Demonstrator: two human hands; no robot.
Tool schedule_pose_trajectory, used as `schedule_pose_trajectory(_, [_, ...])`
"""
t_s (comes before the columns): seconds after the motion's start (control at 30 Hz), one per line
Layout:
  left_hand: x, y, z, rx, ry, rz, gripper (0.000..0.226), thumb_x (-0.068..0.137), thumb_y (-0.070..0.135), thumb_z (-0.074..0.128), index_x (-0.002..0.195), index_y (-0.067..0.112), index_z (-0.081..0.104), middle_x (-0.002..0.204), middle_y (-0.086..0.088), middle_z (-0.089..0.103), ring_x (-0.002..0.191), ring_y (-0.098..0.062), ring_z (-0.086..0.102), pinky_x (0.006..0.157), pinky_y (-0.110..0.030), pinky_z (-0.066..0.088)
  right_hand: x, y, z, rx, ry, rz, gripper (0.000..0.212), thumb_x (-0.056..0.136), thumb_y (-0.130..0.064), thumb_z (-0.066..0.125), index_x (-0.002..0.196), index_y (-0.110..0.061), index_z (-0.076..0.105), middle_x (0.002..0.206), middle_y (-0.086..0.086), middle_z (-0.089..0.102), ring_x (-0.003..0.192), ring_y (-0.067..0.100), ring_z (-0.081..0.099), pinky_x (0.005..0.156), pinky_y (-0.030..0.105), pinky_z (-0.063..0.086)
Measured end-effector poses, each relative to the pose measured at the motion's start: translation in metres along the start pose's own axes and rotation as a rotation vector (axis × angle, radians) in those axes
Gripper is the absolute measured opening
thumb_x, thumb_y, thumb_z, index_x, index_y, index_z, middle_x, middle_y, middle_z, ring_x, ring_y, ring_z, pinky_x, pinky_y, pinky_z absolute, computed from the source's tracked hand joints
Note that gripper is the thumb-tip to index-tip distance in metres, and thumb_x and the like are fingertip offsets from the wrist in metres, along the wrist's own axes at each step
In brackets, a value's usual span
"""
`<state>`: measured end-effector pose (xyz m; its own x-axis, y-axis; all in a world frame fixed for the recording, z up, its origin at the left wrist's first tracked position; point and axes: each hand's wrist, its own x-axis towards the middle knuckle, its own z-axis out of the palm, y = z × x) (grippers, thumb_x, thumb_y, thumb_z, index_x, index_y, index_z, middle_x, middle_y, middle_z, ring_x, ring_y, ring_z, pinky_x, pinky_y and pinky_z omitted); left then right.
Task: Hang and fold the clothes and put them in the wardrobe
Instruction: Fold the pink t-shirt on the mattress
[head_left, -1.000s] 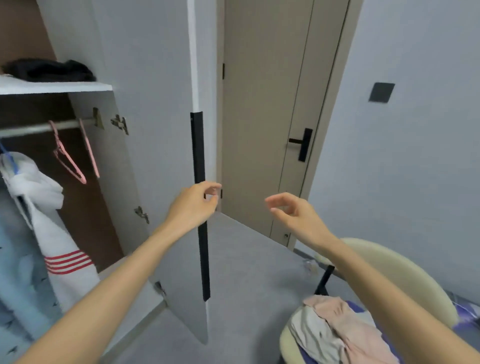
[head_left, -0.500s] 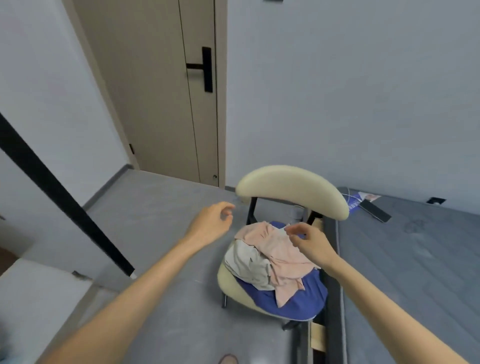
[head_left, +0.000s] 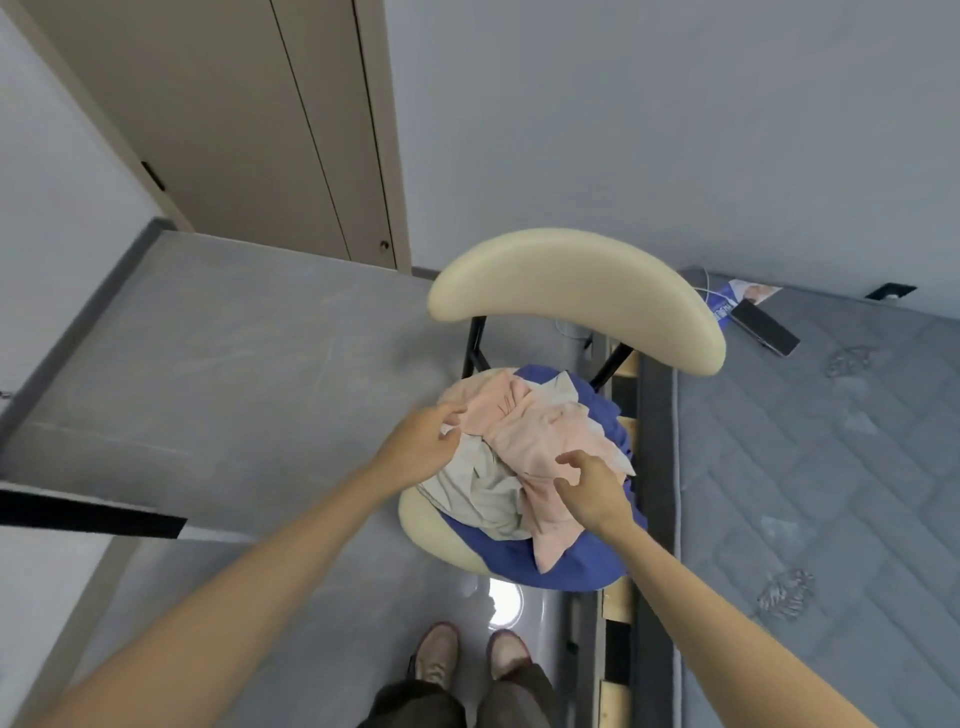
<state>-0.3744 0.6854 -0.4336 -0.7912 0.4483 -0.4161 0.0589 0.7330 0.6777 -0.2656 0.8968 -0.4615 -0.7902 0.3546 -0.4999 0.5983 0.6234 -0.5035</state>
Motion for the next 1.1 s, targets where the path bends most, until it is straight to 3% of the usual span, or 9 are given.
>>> schedule_pose_trajectory(0.13, [0.030,-0.026,0.020,-0.020,-0.042,-0.059,0.040,0.096,0.022,0.046,0.136,0.023,0.046,0.131,-0.003,0.055,0.111,-0.019,0.056,0.096,-0.031,0.043,0.048,0.004,0.029,-0.029,-0.059,0.029,0.050,0.092,-0.022,0.055,0.139,-0.013,0.040,0.139,0.011,0.044,0.122,0.029,0.048,0.097,0.034,0.038])
schedule_pose_trajectory(0.33, [0.064,-0.049,0.051,-0.062,0.007,-0.113,0.040,0.096,0.020,0.043,0.136,0.025,0.044,0.129,0.000,0.055,0.110,-0.017,0.054,0.094,-0.027,0.038,0.111,0.024,0.054,0.161,-0.135,0.207,0.068,0.093,-0.023,0.053,0.148,-0.007,0.016,0.146,0.016,0.033,0.131,0.034,0.038,0.108,0.040,0.033])
schedule_pose_trajectory(0.47, [0.077,-0.048,0.071,-0.143,0.017,-0.152,0.039,0.098,0.018,0.041,0.137,0.024,0.043,0.131,-0.001,0.051,0.103,-0.011,0.050,0.092,-0.023,0.036,0.134,0.038,0.062,0.055,-0.131,0.238,0.061,0.089,-0.022,0.056,0.139,-0.004,0.025,0.134,0.018,0.038,0.118,0.034,0.046,0.098,0.037,0.037])
schedule_pose_trajectory(0.6, [0.075,-0.032,0.085,-0.165,0.034,-0.164,0.039,0.099,0.017,0.040,0.137,0.025,0.043,0.131,0.000,0.052,0.101,-0.010,0.049,0.091,-0.022,0.036,0.141,0.054,0.056,0.199,-0.151,0.234,0.043,0.090,-0.020,0.058,0.127,-0.006,0.042,0.116,0.010,0.055,0.102,0.027,0.053,0.082,0.032,0.041])
schedule_pose_trajectory(0.7, [0.068,-0.016,0.087,-0.156,0.055,-0.167,0.039,0.098,0.018,0.040,0.137,0.026,0.043,0.131,0.001,0.053,0.102,-0.012,0.052,0.094,-0.026,0.039,0.138,0.055,0.037,0.195,-0.108,0.139,0.015,0.089,-0.026,0.059,0.092,-0.012,0.055,0.080,-0.003,0.054,0.082,0.020,0.051,0.070,0.028,0.038])
schedule_pose_trajectory(0.8, [0.061,0.003,0.083,-0.163,0.087,-0.149,0.039,0.098,0.016,0.041,0.136,0.025,0.044,0.129,0.001,0.053,0.099,-0.011,0.051,0.088,-0.023,0.038,0.127,0.047,0.001,0.242,-0.038,-0.027,0.025,0.090,-0.026,0.059,0.069,-0.015,0.048,0.063,-0.006,0.047,0.068,0.016,0.047,0.057,0.024,0.034])
schedule_pose_trajectory(0.93, [0.056,0.040,0.073,-0.169,0.104,-0.085,0.044,0.096,0.016,0.046,0.138,0.030,0.040,0.130,0.006,0.051,0.101,-0.008,0.051,0.086,-0.018,0.035,0.100,0.029,-0.059,0.398,-0.092,-0.220,0.031,0.088,-0.016,0.064,0.063,-0.028,0.051,0.054,-0.019,0.051,0.055,0.000,0.042,0.055,0.011,0.035])
schedule_pose_trajectory(1.0, [0.052,0.063,0.065,-0.223,0.104,-0.010,0.050,0.092,0.017,0.052,0.132,0.043,0.038,0.125,0.021,0.049,0.101,0.006,0.049,0.084,-0.009,0.035,0.082,0.019,-0.088,0.468,-0.178,-0.291,0.025,0.088,-0.015,0.065,0.068,-0.028,0.060,0.054,-0.023,0.053,0.055,-0.001,0.042,0.055,0.008,0.035])
schedule_pose_trajectory(1.1, [0.044,0.094,0.051,-0.256,0.117,0.120,0.066,0.082,0.016,0.065,0.138,0.035,0.035,0.127,0.031,0.038,0.119,0.013,0.038,0.096,-0.008,0.031,0.055,0.005,-0.130,0.530,-0.326,-0.372,0.009,0.090,-0.018,0.064,0.091,-0.014,0.072,0.076,-0.009,0.065,0.071,0.010,0.052,0.068,0.025,0.041])
